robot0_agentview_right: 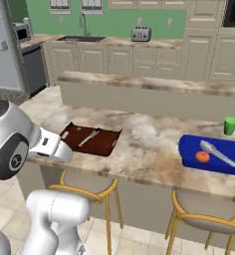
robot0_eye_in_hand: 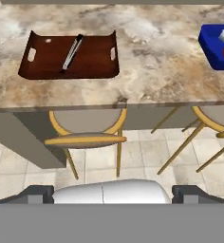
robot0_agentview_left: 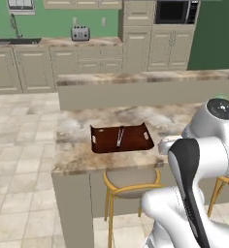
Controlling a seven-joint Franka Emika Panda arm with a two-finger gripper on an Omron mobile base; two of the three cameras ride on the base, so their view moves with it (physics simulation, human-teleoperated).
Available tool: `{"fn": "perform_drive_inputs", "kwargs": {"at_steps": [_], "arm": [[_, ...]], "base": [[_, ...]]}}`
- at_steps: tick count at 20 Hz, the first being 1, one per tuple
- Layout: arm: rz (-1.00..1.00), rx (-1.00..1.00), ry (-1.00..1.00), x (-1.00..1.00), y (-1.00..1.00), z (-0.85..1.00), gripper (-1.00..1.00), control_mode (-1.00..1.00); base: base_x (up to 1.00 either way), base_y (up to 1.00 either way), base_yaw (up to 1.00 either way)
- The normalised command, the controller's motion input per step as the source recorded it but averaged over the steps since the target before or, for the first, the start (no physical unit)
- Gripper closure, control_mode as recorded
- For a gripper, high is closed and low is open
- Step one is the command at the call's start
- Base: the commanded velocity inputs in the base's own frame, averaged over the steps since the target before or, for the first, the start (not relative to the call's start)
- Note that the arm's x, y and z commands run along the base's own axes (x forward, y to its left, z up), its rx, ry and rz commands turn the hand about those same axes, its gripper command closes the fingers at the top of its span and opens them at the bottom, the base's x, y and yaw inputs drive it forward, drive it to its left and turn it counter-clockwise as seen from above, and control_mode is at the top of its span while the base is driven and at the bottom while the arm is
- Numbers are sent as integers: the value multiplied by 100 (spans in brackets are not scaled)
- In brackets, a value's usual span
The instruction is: Gather the squash and mushroom from the fridge and place them on a tray on the dining counter. Then gather the chicken drumstick and fish from the fridge and place them on the other tray.
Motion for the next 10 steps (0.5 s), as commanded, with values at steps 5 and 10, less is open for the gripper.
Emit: {"fn": "perform_drive_inputs", "kwargs": {"at_steps": [5,10], "arm": [[0,0,0,0,0,0,-100,100],[0,0,0,0,0,0,-100,100]], "base": [[-36,100,6],[-20,100,9]]}}
